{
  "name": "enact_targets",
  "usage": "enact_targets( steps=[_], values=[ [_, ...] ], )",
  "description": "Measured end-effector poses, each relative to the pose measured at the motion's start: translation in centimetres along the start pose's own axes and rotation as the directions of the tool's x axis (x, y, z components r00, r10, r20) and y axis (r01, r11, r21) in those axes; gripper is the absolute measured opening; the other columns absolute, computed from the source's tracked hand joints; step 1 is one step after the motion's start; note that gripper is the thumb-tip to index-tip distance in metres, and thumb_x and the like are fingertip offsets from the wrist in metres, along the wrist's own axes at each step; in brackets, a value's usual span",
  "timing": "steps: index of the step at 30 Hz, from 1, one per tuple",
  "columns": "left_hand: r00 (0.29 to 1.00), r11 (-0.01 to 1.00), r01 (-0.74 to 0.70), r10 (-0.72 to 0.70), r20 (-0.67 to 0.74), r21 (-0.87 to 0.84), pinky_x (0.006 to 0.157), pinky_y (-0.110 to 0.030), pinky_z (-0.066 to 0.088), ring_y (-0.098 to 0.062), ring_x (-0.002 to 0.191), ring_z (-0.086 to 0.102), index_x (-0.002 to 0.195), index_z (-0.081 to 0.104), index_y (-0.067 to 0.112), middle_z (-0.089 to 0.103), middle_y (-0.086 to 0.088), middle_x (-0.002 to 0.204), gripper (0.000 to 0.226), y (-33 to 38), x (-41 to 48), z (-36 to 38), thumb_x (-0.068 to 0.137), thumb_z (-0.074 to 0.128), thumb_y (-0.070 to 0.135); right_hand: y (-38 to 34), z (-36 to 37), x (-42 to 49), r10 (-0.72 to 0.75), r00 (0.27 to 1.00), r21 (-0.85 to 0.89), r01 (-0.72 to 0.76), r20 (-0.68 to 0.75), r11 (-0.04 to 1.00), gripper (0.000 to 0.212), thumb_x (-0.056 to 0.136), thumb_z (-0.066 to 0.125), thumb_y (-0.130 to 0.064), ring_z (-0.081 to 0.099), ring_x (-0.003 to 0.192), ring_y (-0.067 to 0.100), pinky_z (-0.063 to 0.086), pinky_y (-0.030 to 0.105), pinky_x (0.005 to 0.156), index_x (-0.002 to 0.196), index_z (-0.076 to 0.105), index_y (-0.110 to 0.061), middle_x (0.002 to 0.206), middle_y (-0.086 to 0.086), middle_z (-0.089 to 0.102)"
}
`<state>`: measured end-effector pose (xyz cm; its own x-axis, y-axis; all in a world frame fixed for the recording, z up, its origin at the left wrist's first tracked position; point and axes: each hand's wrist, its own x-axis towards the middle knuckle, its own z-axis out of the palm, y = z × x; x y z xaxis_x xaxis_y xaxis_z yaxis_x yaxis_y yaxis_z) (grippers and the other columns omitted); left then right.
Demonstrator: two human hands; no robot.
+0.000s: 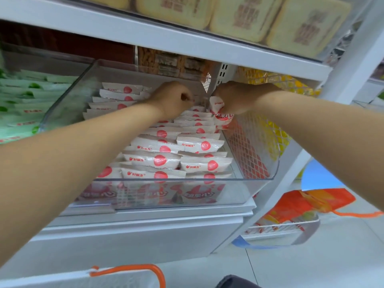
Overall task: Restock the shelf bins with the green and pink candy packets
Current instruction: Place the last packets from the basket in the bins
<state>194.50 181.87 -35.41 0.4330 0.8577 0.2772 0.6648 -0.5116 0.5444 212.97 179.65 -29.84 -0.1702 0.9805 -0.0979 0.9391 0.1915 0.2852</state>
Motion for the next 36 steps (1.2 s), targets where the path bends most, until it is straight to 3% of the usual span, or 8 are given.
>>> enact_targets(
  steps=[4,10,15,20,24,29,33,36],
  values=[
    [0.995,0.994,-0.005,-0.006,0.104,0.105,0.112,-0.038,0.035,-0.024,0.134,0.044,0.138,0.054,0.023,0.047,0.000,0.147,0.044,-0.2,-1.6,0.2,0.099,0.051,0.043,-0.2,0.8,-0.1,-0.015,1.000,0.038,0.016,-0.022,0.999,0.042,0.087,0.065,-0.010,0.059,0.104,0.030,0.053,0.035,0.084,0.126,0.052,-0.005,0.117,0.012,0.059],
    [0.999,0.985,-0.006,-0.001,0.043,0.172,0.107,-0.036,0.039,-0.027,0.131,0.046,0.140,0.050,0.027,0.048,-0.002,0.147,0.044,-0.2,-2.3,0.7,0.101,0.043,0.045,-0.7,1.3,0.0,0.013,0.995,0.086,-0.022,0.097,0.996,0.044,0.078,0.077,-0.025,0.061,0.097,0.027,0.053,0.032,0.079,0.115,0.061,-0.008,0.108,0.009,0.062],
    [1.000,0.982,-0.004,-0.001,0.025,0.189,0.104,-0.031,0.036,-0.026,0.133,0.044,0.143,0.048,0.027,0.046,-0.003,0.148,0.043,0.1,-2.5,0.7,0.102,0.042,0.041,0.9,-0.2,-0.4,0.051,0.998,0.141,-0.055,0.028,0.989,0.046,0.077,0.080,-0.028,0.059,0.103,0.028,0.052,0.039,0.090,0.115,0.062,-0.007,0.113,0.007,0.060],
    [1.000,0.984,-0.007,0.005,0.015,0.179,0.104,-0.031,0.037,-0.025,0.132,0.045,0.140,0.051,0.028,0.049,-0.001,0.146,0.042,-0.2,-2.5,0.7,0.102,0.042,0.042,-0.3,1.1,0.0,0.036,0.997,0.106,-0.043,0.068,0.993,0.029,0.079,0.079,-0.024,0.058,0.082,0.022,0.042,0.024,0.055,0.092,0.060,-0.006,0.078,0.000,0.057],
    [1.000,0.986,-0.008,0.006,0.017,0.165,0.106,-0.031,0.036,-0.025,0.134,0.043,0.140,0.051,0.027,0.048,0.000,0.147,0.041,-0.1,-2.6,0.7,0.102,0.042,0.040,0.5,-0.2,0.2,0.024,0.999,0.217,-0.033,0.046,0.976,0.025,0.080,0.076,-0.021,0.063,0.094,0.020,0.053,0.029,0.079,0.103,0.073,-0.011,0.099,0.003,0.069],
    [1.000,0.987,-0.005,0.004,0.003,0.160,0.103,-0.030,0.037,-0.025,0.131,0.047,0.139,0.053,0.027,0.051,-0.001,0.145,0.040,-0.2,-2.4,0.8,0.102,0.043,0.039,0.0,0.8,0.2,0.036,0.998,0.240,-0.025,-0.042,0.970,0.025,0.085,0.073,-0.018,0.060,0.102,0.024,0.047,0.028,0.082,0.107,0.070,-0.005,0.110,0.009,0.066],
    [1.000,0.992,0.010,-0.013,0.021,0.129,0.104,-0.030,0.037,-0.023,0.131,0.047,0.138,0.053,0.028,0.051,0.002,0.145,0.039,-0.3,-2.4,0.8,0.101,0.044,0.039,-0.1,0.3,0.2,0.064,0.998,0.238,-0.068,0.026,0.969,0.029,0.083,0.074,-0.017,0.060,0.098,0.023,0.050,0.030,0.083,0.111,0.070,-0.008,0.110,0.009,0.066],
    [0.998,0.996,0.046,-0.049,0.036,0.070,0.105,-0.030,0.040,-0.022,0.128,0.050,0.136,0.055,0.028,0.050,0.003,0.145,0.038,0.2,-2.6,0.3,0.100,0.049,0.037,-0.5,-0.1,-1.0,0.069,0.996,0.269,-0.054,-0.048,0.962,0.030,0.084,0.071,-0.014,0.060,0.107,0.024,0.051,0.033,0.093,0.114,0.070,-0.014,0.117,0.006,0.064]
  ],
)
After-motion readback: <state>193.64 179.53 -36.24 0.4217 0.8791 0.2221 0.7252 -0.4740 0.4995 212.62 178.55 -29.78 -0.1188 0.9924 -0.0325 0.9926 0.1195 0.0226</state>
